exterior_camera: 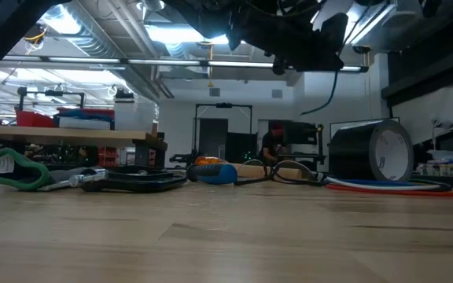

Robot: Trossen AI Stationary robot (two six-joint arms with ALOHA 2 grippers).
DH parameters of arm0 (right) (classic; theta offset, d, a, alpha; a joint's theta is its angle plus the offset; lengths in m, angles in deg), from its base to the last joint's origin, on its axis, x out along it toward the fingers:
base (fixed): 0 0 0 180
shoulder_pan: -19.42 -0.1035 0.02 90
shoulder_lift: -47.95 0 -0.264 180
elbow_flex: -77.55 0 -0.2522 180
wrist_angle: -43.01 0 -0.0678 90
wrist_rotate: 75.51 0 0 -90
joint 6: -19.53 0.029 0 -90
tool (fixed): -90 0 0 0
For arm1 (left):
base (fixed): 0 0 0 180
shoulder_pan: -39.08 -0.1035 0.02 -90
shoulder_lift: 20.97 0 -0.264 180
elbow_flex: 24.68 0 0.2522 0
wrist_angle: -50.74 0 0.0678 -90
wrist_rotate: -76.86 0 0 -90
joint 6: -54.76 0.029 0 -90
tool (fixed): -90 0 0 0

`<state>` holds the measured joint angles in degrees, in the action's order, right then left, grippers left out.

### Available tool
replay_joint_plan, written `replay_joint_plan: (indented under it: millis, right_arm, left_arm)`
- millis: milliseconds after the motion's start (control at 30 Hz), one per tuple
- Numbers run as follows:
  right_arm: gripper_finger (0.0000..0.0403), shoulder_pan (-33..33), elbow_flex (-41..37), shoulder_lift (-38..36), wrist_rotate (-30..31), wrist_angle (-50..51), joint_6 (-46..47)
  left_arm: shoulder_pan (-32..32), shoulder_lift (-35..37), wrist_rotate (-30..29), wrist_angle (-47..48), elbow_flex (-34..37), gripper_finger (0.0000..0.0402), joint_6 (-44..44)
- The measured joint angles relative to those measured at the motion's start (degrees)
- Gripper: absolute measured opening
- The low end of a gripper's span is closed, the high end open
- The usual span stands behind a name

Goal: Coil cords
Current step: Coil the green wire onto the spool

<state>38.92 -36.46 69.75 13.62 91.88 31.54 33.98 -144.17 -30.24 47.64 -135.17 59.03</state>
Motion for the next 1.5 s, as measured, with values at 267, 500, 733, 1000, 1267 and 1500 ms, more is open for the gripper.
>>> replay_joint_plan:
  millis: [267, 500, 733, 1000, 1267, 1500]
  right_arm:
    - [0.0001, 0.0, 0.0, -0.7, -0.6, 8.7, 0.0]
    - [0.0001, 0.0, 0.0, -0.2, -1.7, 14.4, 0.3]
    - [0.0001, 0.0, -0.2, 0.0, -1.2, 17.4, 1.9]
    - [0.0001, 0.0, -0.6, 5.5, 3.4, 20.4, 1.7]
    - [0.0001, 0.0, -0.6, 12.9, 9.2, 20.4, 1.1]
    - [0.0001, 0.0, -0.6, 19.6, 12.3, 20.4, 1.0]
  left_arm:
    - [-1.4, 0.0, -0.2, 0.6, 0.1, 0.0000, 0.0]
    - [-2.9, 0.5, 0.0, 0.8, 0.1, 0.0000, 0.0]
    - [-4.5, 1.9, 2.1, 1.2, 0.1, 0.0000, -1.1]
    - [-6.1, 2.1, 7.7, 1.4, -3.2, 0.0000, -7.0]
    - [-6.7, 2.1, 9.7, 4.8, -3.9, 0.0000, -13.6]
    - [-6.8, 2.1, 9.9, 10.8, -3.9, 0.0000, -17.8]
